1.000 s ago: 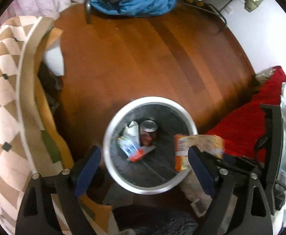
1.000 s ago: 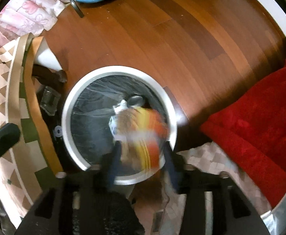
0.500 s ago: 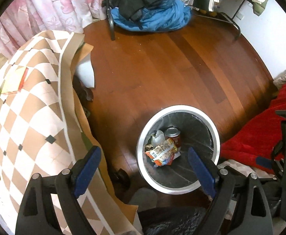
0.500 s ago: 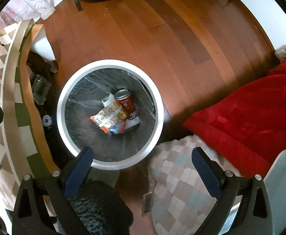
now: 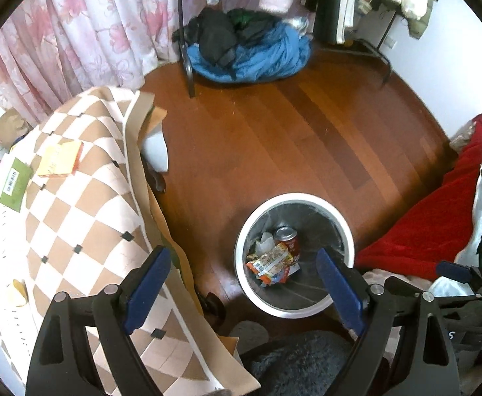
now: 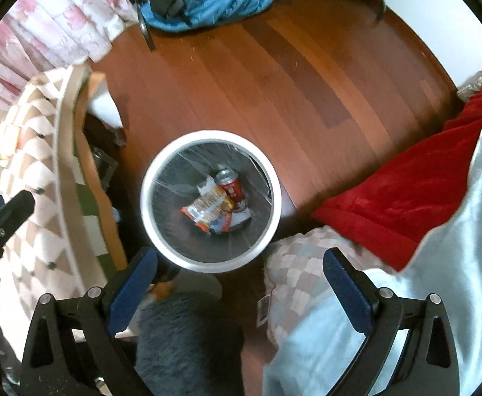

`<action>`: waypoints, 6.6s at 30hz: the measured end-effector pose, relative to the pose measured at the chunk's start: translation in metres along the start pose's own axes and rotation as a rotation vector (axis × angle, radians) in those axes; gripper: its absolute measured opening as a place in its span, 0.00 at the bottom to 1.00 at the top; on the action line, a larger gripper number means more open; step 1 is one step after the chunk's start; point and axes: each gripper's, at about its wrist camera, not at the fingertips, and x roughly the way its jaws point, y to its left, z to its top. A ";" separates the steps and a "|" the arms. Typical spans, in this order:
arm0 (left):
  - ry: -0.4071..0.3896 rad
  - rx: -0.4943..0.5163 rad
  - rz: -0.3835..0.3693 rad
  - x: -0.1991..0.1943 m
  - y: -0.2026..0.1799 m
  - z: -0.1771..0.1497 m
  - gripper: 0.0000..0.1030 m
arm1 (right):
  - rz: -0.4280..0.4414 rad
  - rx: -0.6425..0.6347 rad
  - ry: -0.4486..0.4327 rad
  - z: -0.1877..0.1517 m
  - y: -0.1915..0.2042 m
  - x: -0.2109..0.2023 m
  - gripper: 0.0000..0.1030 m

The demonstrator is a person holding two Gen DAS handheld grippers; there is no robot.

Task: Collect trash
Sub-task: 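Grasp the yellow card box with the right tool while the left tool grasps the fruit peel, then carry the yellow card box and fruit peel over the bin with both tools, then open both tools to drop the card box and peel into the bin, then grasp the clear plastic lid with the right tool while the left tool grasps the green-white medicine box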

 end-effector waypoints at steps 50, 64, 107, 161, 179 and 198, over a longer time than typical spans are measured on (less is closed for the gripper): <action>0.003 -0.498 0.170 -0.025 0.363 -0.135 0.88 | 0.133 -0.563 -0.007 0.010 0.420 0.062 0.65; -0.026 -0.479 0.172 0.002 0.339 -0.123 0.23 | 0.168 -0.508 -0.070 -0.036 0.405 0.050 0.63; 0.054 -0.009 -0.203 0.070 -0.007 0.003 0.21 | 0.172 0.133 -0.049 0.032 -0.022 0.085 0.61; -0.237 -0.149 0.187 -0.095 0.149 0.002 0.94 | 0.224 -0.176 -0.251 0.034 0.167 -0.124 0.98; 0.051 -0.575 0.428 -0.010 0.411 -0.204 0.94 | 0.320 -0.617 -0.021 -0.061 0.501 0.043 0.72; -0.049 -0.104 0.229 -0.007 0.403 -0.015 0.94 | 0.200 -0.431 0.015 0.075 0.458 0.060 0.41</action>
